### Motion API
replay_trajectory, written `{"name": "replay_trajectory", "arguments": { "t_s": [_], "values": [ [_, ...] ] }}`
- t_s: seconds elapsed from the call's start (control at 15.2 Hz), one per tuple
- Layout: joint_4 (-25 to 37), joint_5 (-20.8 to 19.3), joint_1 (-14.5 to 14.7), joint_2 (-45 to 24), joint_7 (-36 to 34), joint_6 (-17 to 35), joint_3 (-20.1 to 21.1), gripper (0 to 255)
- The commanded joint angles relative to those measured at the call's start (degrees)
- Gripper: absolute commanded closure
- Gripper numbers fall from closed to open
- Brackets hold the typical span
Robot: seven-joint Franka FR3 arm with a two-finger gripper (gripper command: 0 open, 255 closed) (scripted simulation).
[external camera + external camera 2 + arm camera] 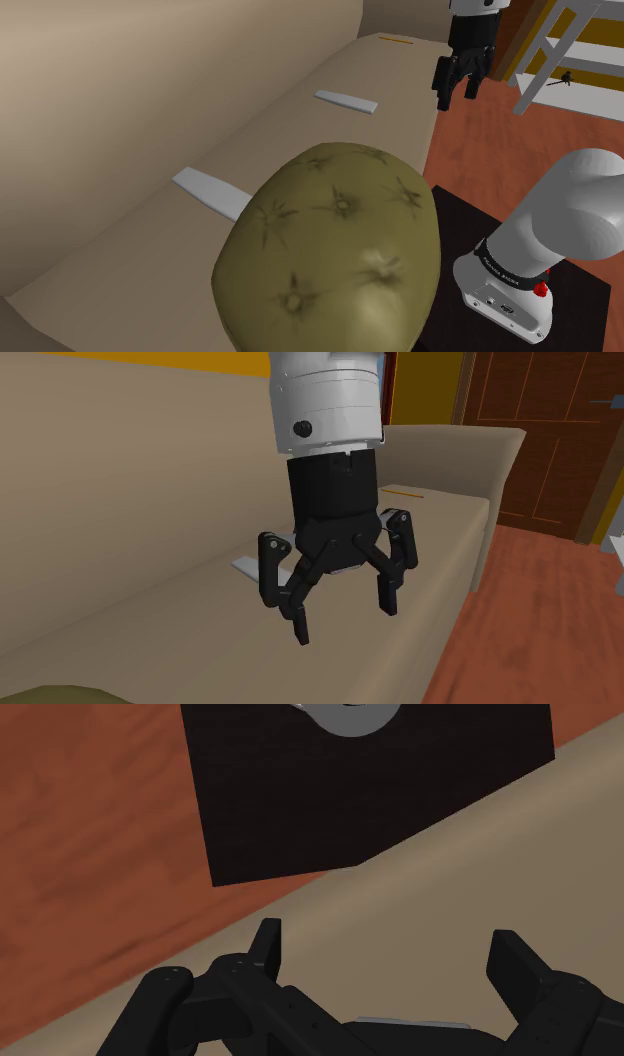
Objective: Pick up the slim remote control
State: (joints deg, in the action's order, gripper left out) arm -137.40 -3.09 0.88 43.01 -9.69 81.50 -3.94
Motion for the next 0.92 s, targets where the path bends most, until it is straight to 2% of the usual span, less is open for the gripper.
{"name": "replay_trajectory", "arguments": {
  "t_s": [0.0,0.46,0.86],
  "values": [
    [0.0,0.0,0.0,0.0,0.0,0.0,0.0,0],
    [3.2,-3.1,1.5,-12.0,9.6,12.1,-4.5,0],
    [8.9,-3.3,3.0,-23.4,17.7,20.8,-7.4,0]
  ]
}}
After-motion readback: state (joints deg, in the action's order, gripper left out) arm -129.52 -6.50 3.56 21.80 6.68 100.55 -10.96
